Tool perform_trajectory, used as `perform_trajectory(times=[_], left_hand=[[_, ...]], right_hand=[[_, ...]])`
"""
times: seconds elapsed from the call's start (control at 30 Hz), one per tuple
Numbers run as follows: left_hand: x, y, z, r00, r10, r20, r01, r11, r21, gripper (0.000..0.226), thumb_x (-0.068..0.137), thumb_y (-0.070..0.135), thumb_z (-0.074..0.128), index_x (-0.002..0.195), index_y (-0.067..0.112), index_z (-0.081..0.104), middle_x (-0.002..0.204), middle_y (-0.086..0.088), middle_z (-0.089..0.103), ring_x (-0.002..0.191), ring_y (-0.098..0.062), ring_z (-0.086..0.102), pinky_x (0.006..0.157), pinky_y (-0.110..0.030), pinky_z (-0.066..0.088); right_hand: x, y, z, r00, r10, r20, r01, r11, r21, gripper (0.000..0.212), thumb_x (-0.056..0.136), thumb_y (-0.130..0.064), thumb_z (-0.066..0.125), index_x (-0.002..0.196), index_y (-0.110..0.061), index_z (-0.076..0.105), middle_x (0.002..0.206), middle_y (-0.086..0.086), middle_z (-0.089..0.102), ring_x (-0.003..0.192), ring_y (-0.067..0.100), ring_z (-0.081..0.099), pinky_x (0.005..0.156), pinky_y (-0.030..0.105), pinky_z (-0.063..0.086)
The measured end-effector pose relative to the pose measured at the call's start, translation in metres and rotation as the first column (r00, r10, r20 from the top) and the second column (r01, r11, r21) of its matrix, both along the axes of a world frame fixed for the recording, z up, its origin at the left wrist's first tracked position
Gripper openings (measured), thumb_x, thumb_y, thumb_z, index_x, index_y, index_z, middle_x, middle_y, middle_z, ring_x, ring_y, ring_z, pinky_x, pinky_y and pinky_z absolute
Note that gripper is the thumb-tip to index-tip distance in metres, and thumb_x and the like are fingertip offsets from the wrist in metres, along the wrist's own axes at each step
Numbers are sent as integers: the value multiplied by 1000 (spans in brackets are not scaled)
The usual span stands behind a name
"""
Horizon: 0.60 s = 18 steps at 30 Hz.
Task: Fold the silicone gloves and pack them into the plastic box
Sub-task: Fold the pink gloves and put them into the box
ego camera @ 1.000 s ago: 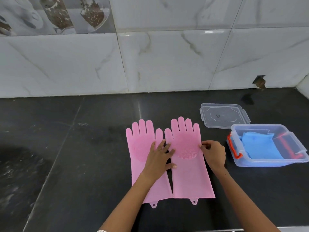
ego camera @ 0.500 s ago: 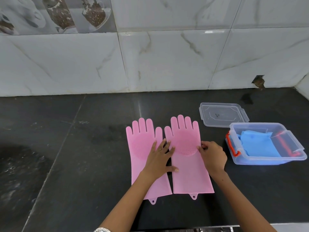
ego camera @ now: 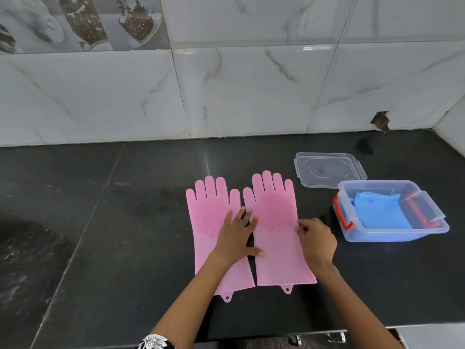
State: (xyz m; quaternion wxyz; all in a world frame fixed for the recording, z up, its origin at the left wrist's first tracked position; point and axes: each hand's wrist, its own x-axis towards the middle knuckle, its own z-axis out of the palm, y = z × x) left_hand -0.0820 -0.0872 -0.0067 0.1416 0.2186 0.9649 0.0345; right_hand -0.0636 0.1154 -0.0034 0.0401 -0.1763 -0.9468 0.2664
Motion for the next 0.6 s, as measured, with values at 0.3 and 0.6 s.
perform_trajectory(times=[0.3, 0.6], left_hand=[[3, 2, 10, 1000, -6, -4, 6, 1000, -11, 93, 82, 66, 50, 151, 18, 10, 161, -7, 2, 148, -25, -7, 115, -49, -12], [-10, 54, 34, 986, 151, -75, -127, 959, 253, 60, 94, 45, 48, 144, 15, 35, 156, -5, 27, 146, -26, 17, 118, -50, 2]], right_hand=[[11, 4, 15, 998, 19, 54, -20, 1000, 14, 27, 92, -26, 56, 117, -18, 65, 120, 5, 65, 101, 21, 65, 90, 37, 53], [89, 30, 14, 997, 6, 72, -4, 1000, -30, 27, 84, -34, 67, 105, -18, 71, 97, -2, 71, 75, 7, 59, 68, 22, 51]])
